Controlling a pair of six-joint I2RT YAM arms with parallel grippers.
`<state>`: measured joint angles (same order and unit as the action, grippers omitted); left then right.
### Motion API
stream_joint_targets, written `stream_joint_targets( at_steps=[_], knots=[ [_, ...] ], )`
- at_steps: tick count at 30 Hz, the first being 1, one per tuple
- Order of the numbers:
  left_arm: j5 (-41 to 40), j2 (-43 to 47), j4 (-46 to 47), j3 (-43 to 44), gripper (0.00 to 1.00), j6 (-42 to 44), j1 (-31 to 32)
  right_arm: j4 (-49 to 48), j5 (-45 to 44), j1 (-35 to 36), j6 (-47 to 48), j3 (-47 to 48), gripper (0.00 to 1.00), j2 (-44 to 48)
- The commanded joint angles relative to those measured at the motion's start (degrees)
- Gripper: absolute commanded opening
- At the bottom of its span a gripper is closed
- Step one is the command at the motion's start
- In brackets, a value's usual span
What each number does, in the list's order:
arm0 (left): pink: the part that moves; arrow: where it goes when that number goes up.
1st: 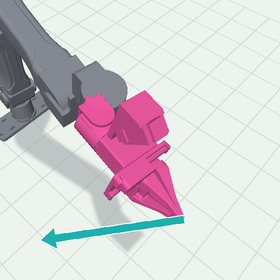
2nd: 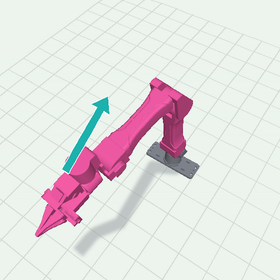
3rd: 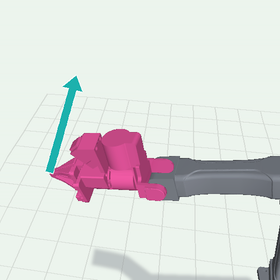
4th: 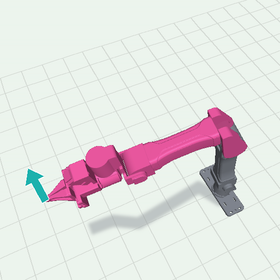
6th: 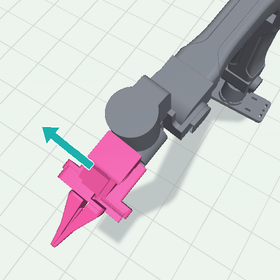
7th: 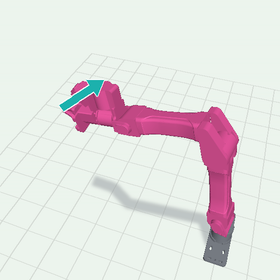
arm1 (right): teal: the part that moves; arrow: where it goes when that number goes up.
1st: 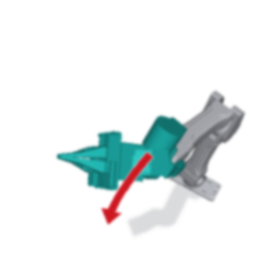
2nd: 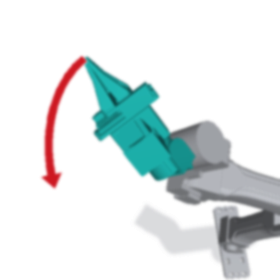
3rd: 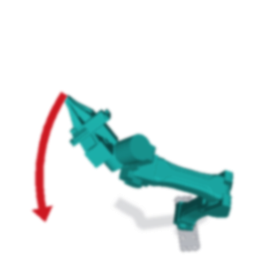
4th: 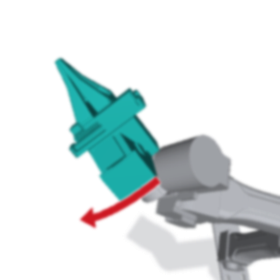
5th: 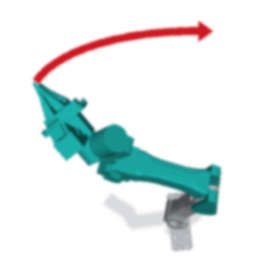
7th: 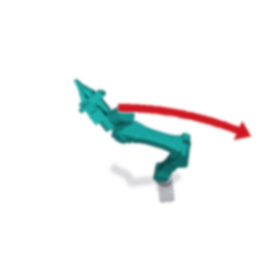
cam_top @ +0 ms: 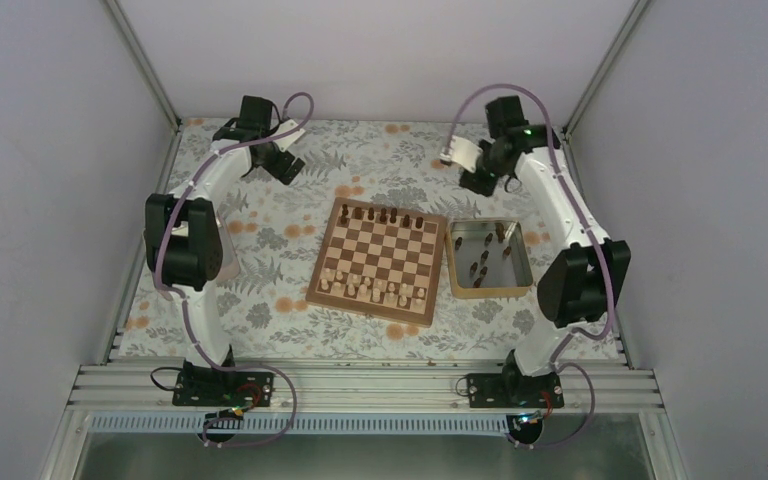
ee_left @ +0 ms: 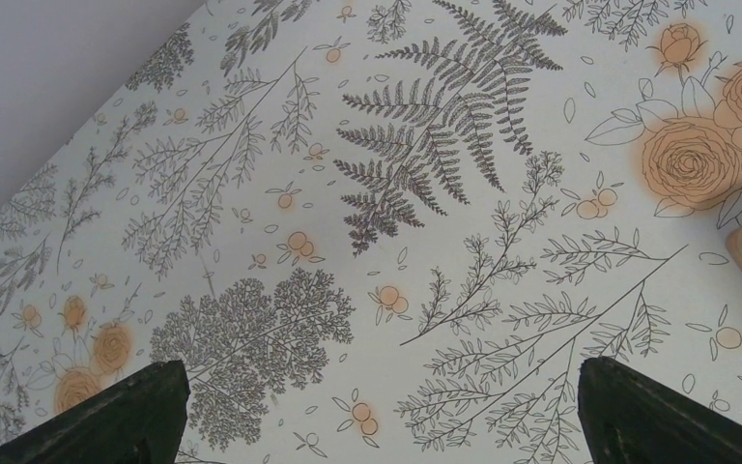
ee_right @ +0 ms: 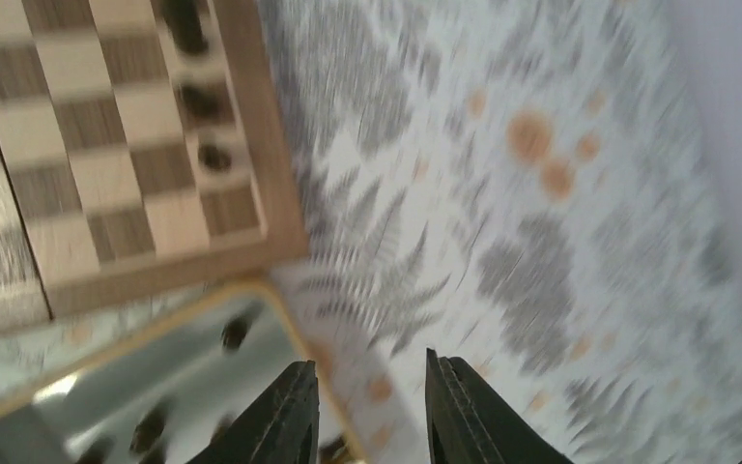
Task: Set up the chess pieces on the board
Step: Pick up the chess piece from the storage box.
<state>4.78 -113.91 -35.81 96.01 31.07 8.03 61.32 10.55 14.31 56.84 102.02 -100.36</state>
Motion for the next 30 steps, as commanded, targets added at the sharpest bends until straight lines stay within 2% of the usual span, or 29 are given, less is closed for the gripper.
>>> stream_joint_targets(
  at_steps=[1, 8, 17, 30],
  knots=[
    [0.0, -1.6, -0.6, 1.9, 1.0, 0.1, 0.4, 2.2, -1.1, -6.3, -1.1, -9.4, 0.3, 2.7],
    [-0.4, -2.3, -0.5, 2.0, 1.0, 0.0, 0.9, -3.6, -7.5, -9.9, -1.3, -24.6, 0.29, 4.5],
    [-0.9, -2.6, -0.2, 1.8, 1.0, 0.0, 1.3, -9.6, -9.7, -11.1, -2.1, -33.0, 0.28, 1.3],
    [-1.2, -3.0, -0.4, 1.7, 1.0, -0.1, 1.7, -12.4, -8.6, -11.5, -2.3, -33.7, 0.28, -2.0]
  ],
)
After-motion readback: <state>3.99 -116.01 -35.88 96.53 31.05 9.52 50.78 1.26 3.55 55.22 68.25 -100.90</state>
